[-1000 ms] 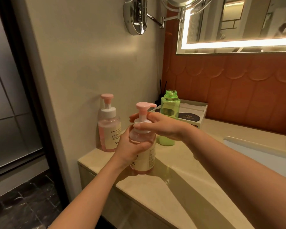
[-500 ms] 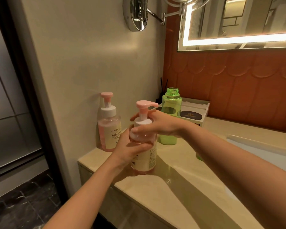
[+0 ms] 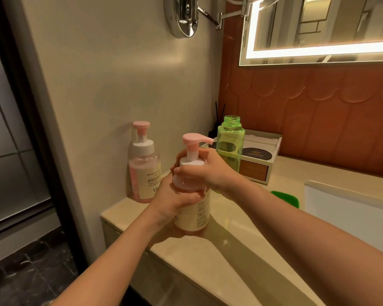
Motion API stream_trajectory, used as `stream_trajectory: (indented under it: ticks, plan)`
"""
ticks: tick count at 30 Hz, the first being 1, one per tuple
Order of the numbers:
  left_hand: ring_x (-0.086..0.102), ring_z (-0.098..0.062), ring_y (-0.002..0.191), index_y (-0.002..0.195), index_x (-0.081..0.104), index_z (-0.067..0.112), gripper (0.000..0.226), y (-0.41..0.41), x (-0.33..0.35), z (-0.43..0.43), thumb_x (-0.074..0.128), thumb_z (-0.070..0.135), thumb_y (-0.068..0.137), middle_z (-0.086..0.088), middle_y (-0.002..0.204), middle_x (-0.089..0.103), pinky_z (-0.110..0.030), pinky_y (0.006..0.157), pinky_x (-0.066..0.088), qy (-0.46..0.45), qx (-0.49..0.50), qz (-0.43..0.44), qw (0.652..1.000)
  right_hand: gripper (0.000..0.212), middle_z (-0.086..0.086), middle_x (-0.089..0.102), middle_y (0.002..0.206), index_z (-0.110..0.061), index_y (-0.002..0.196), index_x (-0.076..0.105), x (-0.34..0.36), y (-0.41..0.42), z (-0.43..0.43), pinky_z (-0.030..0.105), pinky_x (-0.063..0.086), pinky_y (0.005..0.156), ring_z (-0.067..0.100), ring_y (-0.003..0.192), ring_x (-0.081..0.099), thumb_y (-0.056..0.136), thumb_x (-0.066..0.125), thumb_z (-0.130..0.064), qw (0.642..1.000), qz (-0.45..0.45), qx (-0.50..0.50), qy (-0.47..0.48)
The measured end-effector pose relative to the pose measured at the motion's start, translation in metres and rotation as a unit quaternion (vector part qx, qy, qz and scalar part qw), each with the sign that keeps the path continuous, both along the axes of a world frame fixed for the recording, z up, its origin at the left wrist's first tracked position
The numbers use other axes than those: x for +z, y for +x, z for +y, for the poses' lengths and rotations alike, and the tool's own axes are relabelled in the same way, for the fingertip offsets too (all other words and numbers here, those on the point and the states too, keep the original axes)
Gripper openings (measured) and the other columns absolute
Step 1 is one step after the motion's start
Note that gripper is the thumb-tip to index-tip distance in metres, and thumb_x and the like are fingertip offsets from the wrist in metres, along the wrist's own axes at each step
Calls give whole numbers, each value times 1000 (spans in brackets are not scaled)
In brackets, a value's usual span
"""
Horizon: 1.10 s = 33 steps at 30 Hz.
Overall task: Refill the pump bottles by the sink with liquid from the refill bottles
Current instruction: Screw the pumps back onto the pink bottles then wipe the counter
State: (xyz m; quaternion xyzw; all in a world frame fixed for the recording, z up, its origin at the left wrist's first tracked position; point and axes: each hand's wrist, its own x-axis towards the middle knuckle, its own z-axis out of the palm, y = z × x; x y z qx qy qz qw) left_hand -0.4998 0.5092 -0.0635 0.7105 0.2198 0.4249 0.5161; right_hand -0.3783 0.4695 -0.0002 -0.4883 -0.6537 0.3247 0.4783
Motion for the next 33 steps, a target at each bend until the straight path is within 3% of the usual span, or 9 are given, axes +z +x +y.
stream_trajectory:
  ticks: [3, 7, 11, 18, 21, 24, 25, 29, 33]
  plan:
    - [66, -11, 94, 106, 58, 18, 66, 2, -1, -2, 72, 35, 44, 3, 94, 70, -19, 73, 52, 4, 29, -6, 1000, 19, -8, 59, 74, -25, 77, 59, 0, -6, -3, 14, 51, 63, 1, 65, 57, 76, 73, -13, 999, 0, -41, 22]
    - [64, -19, 100, 114, 56, 7, 70, 5, -5, -2, 72, 18, 47, -5, 101, 68, -31, 83, 52, -4, 71, -8, 997, 20, -6, 60, 78, -28, 77, 57, -2, -13, -5, 31, 53, 78, 11, 79, 59, 74, 74, -17, 995, -2, -92, 31]
    - [66, -13, 96, 114, 58, 11, 81, 8, -7, 2, 78, 34, 39, 0, 100, 69, -30, 81, 54, 3, 102, 6, 995, 21, -5, 61, 80, -30, 73, 55, -2, -18, -5, 43, 53, 85, 19, 88, 62, 71, 74, -22, 988, -19, -146, 38]
    - [64, -20, 100, 113, 57, 17, 83, 17, -7, 10, 77, 37, 35, -1, 99, 67, -40, 81, 56, -29, 110, -9, 993, 22, -2, 64, 83, -34, 65, 51, -8, -25, 4, 47, 52, 84, 23, 89, 61, 66, 72, -38, 968, -53, -238, 55]
    - [63, -19, 99, 112, 56, 18, 76, 20, -2, 14, 76, 31, 39, -4, 100, 65, -29, 66, 56, -54, 74, -15, 996, 25, -5, 61, 83, -35, 66, 48, -10, -24, 10, 47, 49, 88, 24, 95, 59, 68, 70, -46, 962, -60, -262, 49]
    - [62, -18, 98, 115, 50, 15, 48, 23, -2, 25, 71, 8, 72, -8, 104, 60, -21, 58, 54, -52, 63, -26, 996, 28, -1, 63, 93, -33, 80, 52, -6, -19, 16, 47, 45, 93, 26, 101, 57, 73, 64, -57, 968, -103, -227, 29]
    - [61, -21, 102, 116, 48, 17, 45, 23, -1, 28, 69, 12, 76, -8, 106, 59, -23, 59, 55, -62, 66, -29, 995, 36, 3, 63, 100, -28, 91, 54, -3, -16, 17, 47, 44, 94, 28, 104, 56, 76, 61, -60, 969, -130, -211, 17]
    - [59, -13, 102, 117, 37, 31, 78, 19, 0, 40, 84, 29, 55, 8, 107, 60, -37, 82, 55, -6, 99, 67, 993, 58, 16, 51, 127, -9, 128, 38, 11, 2, 22, 49, 40, 100, 35, 119, 47, 89, 48, -52, 968, -198, -148, -43]
    - [55, 1, 93, 112, 19, 35, 76, 22, -1, 46, 81, 25, 69, 17, 104, 52, -21, 73, 47, 26, 131, 91, 987, 59, 13, 48, 132, -8, 139, 30, 14, 19, 11, 43, 41, 99, 27, 118, 47, 92, 51, -38, 972, -179, -146, -34]
